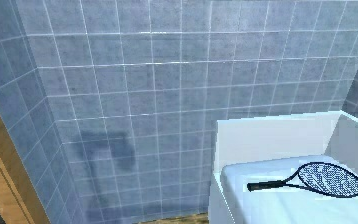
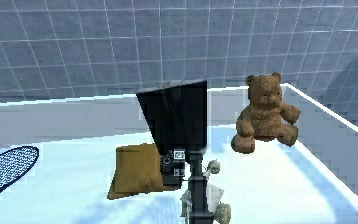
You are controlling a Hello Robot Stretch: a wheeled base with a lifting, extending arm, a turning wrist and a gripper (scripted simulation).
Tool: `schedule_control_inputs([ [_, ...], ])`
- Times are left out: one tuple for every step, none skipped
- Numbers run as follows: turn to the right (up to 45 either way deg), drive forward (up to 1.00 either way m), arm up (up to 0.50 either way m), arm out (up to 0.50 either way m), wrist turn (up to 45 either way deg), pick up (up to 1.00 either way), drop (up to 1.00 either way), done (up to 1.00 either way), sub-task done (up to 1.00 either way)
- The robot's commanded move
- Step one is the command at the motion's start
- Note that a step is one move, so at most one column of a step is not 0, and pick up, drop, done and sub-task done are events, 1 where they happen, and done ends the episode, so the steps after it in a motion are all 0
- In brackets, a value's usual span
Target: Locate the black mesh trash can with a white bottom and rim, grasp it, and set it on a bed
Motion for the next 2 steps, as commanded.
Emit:
schedule_control_inputs([
  [0.0, 0.00, 0.10, 0.00, 0.0, 0.00, 0.00, 0.00, 0.00],
  [0.0, 0.00, 0.18, 0.00, 0.0, 0.00, 0.00, 0.00, 0.00],
])
